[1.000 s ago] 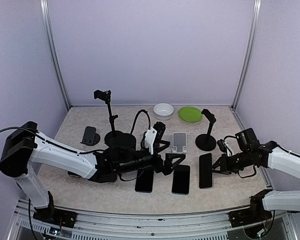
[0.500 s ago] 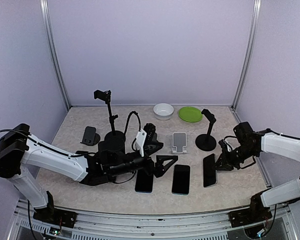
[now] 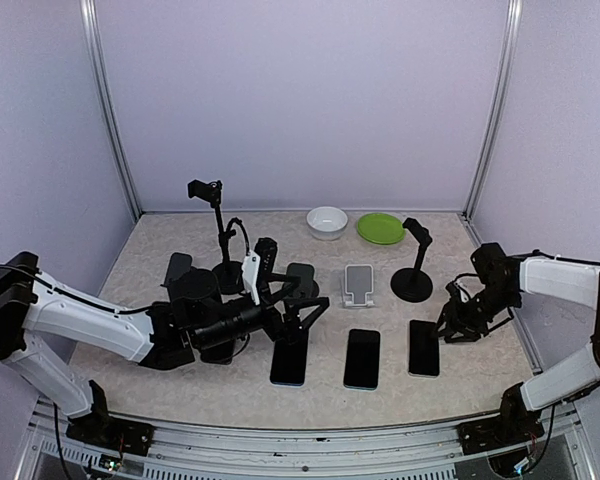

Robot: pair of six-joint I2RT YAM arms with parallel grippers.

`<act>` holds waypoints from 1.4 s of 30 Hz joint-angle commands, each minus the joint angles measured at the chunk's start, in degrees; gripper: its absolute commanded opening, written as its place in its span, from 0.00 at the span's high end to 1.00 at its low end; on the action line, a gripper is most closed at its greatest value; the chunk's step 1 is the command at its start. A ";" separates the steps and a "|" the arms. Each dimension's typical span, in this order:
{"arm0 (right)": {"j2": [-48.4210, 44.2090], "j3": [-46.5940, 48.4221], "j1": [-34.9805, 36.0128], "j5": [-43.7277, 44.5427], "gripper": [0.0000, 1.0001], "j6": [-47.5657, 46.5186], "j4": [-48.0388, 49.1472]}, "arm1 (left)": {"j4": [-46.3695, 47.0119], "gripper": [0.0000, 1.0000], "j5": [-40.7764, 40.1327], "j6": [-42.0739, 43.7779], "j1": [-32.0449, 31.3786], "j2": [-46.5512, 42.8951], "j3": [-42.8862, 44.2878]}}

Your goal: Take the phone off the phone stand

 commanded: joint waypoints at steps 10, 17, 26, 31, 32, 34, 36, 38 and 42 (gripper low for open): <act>-8.87 2.28 -1.12 -2.45 0.09 2.84 8.44 | -12.39 0.01 -5.09 -7.97 5.81 -5.26 0.88; -15.73 0.96 -0.90 -4.99 0.00 3.50 15.46 | -22.91 0.01 -6.98 -8.13 10.29 -10.11 1.51; -27.17 -2.55 5.29 -3.79 0.00 4.11 24.27 | -40.29 0.01 -12.07 -11.86 19.90 -15.99 3.31; -32.31 -5.76 12.08 1.41 0.00 5.01 28.96 | -48.77 0.01 -16.55 -12.28 23.20 -19.28 4.31; -32.60 -6.49 13.20 2.29 0.00 5.00 29.95 | -49.99 0.01 -17.87 -12.33 23.32 -19.99 4.33; -32.99 -8.43 15.83 3.56 0.00 5.60 32.89 | -51.95 0.01 -19.89 -12.60 23.38 -21.55 4.32; -33.44 -10.45 18.80 5.76 0.00 5.78 36.20 | -53.43 0.01 -20.75 -13.09 23.41 -22.80 4.01; -33.65 -11.98 21.37 8.33 0.00 5.79 39.05 | -54.65 0.01 -21.31 -13.96 23.43 -23.99 3.39; -33.72 -14.89 24.76 12.82 0.00 5.79 44.42 | -55.43 0.01 -21.55 -15.52 23.35 -26.22 0.70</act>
